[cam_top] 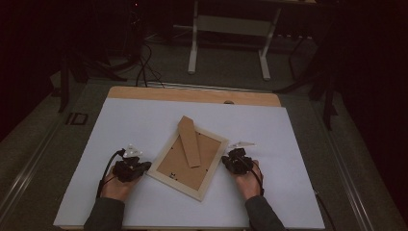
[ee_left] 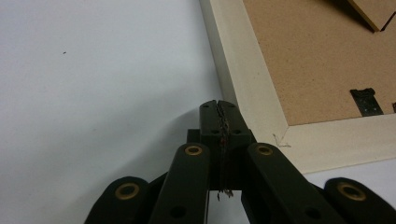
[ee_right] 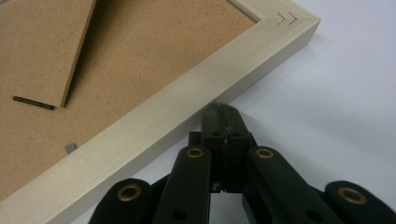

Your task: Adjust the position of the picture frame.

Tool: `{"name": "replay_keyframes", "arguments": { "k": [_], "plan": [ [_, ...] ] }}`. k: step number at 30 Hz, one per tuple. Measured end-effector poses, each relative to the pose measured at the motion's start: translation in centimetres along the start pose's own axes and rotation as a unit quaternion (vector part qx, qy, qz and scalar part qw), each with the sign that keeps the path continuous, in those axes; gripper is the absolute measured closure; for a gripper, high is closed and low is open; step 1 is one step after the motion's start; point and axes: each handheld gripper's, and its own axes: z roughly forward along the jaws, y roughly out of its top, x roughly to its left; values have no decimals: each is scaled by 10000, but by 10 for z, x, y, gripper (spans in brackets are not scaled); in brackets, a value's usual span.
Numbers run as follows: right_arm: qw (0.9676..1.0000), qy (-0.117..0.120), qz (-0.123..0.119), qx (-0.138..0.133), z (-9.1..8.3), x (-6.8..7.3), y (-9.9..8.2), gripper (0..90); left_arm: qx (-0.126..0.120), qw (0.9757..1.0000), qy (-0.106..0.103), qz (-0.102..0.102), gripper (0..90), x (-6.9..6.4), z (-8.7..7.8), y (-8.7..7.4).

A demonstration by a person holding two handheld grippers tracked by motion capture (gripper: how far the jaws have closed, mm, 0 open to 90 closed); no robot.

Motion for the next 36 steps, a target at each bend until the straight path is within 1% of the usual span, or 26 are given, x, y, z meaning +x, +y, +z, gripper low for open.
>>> {"name": "replay_keyframes", "arguments": {
  "k": [1,2,6,12,14,21,24,25,29,30,32,36],
  "plan": [
    [10000,3,-5,4,0,0,0,900,0,10000,0,0,900,0,0,0],
    [10000,9,-7,9,0,0,0,900,4,10000,44,25,900,-2,0,0],
    [10000,14,-13,38,0,-1,1,900,2,10000,37,18,900,-2,0,0],
    [10000,4,-31,54,2,0,3,900,8,10000,13,78,900,-6,1,1],
    [10000,-6,-36,71,2,1,4,900,19,9999,10,125,900,-8,2,1],
    [9999,-1,-27,102,4,-1,8,900,32,9999,35,162,900,-12,3,2],
    [9999,-20,-21,103,6,-4,10,900,36,9998,36,199,900,-13,3,2],
    [9999,-33,0,111,7,-5,12,900,47,9997,71,231,900,-15,3,2],
    [9999,-87,49,108,10,-9,17,900,46,9997,67,224,900,-15,3,2],
    [9998,-87,125,96,12,-14,21,900,43,9997,73,218,900,-15,3,2],
    [9997,-77,208,68,13,-17,25,900,46,9997,78,217,900,-15,3,2],
    [9997,-83,227,43,15,-20,30,900,49,9997,59,219,900,-15,3,2]
  ]
}}
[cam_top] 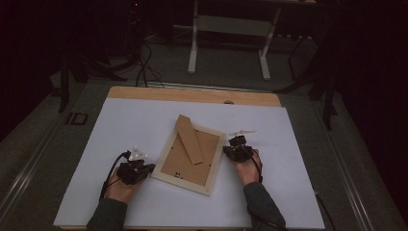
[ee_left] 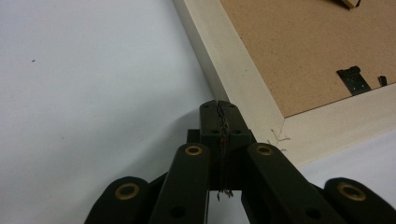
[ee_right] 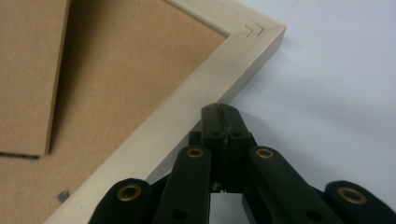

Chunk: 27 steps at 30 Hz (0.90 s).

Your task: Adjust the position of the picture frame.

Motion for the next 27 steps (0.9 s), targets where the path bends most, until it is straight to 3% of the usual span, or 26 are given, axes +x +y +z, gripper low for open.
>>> {"name": "replay_keyframes", "arguments": {
  "k": [19,27],
  "plan": [
    [9999,-6,132,-49,5,-8,13,900,94,9998,-179,-33,900,-14,-3,-4],
    [9999,-38,94,-7,7,-9,20,900,152,9995,-233,132,900,-26,-3,-4]
  ]
}}
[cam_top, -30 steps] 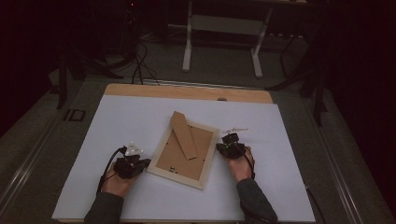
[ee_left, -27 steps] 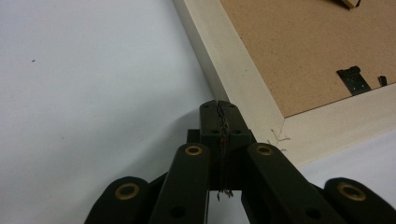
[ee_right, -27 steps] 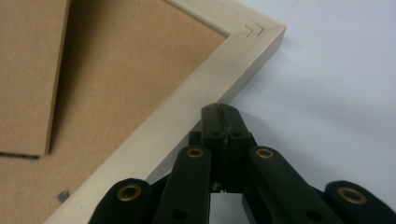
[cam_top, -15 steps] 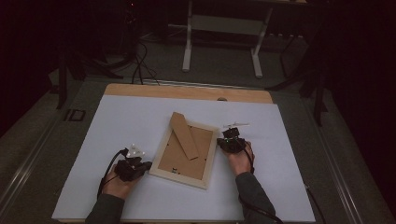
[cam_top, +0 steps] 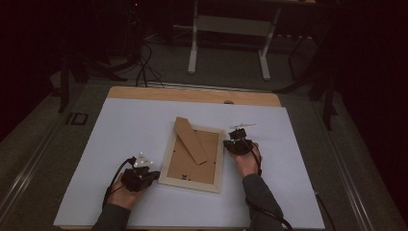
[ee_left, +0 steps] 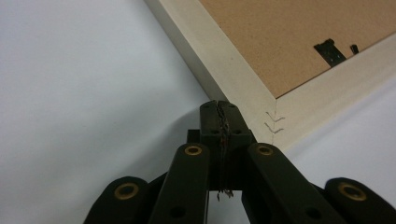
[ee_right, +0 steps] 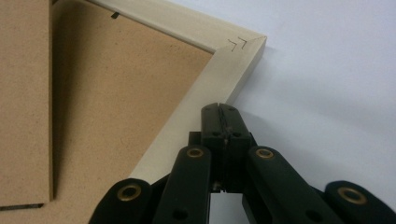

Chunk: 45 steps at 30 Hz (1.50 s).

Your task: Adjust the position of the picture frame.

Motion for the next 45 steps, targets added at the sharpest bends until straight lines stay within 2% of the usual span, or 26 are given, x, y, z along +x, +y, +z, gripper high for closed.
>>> {"name": "replay_keyframes", "arguments": {
  "k": [8,10,12,25,36,45],
  "plan": [
    [9999,-72,47,88,3,-1,4,900,44,9999,-72,148,900,-11,1,0],
    [9996,5,264,125,5,-4,6,900,44,9998,-112,169,900,-15,1,0],
    [9994,-14,300,159,6,-5,7,900,45,9997,-152,197,900,-17,2,0],
    [9992,-94,289,243,11,-5,8,900,71,9988,-281,401,900,-31,7,3],
    [9990,-159,158,382,16,-3,12,900,39,9972,-407,624,900,-51,13,5],
    [9988,-213,37,437,17,-2,15,900,21,9962,-513,699,900,-62,18,8]
  ]
}}
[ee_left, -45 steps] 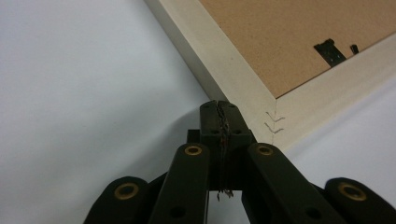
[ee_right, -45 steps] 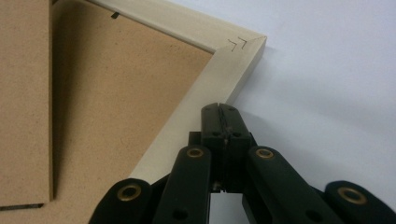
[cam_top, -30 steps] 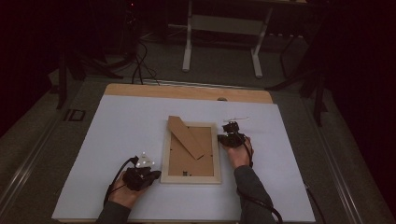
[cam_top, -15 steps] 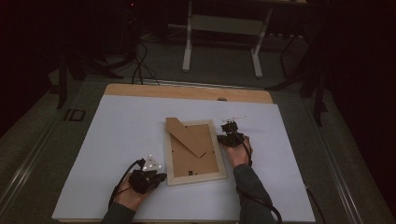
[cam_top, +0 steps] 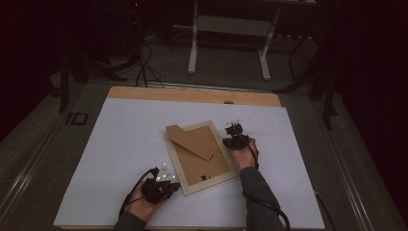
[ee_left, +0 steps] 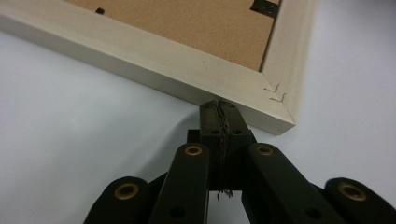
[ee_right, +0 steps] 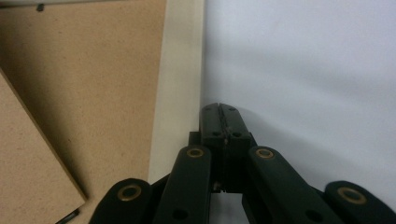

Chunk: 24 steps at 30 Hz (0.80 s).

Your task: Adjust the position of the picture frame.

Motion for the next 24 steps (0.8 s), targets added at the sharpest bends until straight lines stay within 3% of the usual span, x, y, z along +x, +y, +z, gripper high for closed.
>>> {"name": "replay_keyframes", "arguments": {
  "k": [7,18,24],
  "plan": [
    [9998,-103,-140,51,2,4,4,900,-30,9998,-166,87,900,-10,7,5],
    [9998,-182,-121,25,6,6,8,900,-44,9995,-263,155,900,-15,12,8],
    [9998,-171,-138,8,8,8,11,900,-7,9984,-477,308,900,-24,16,12]
  ]
}}
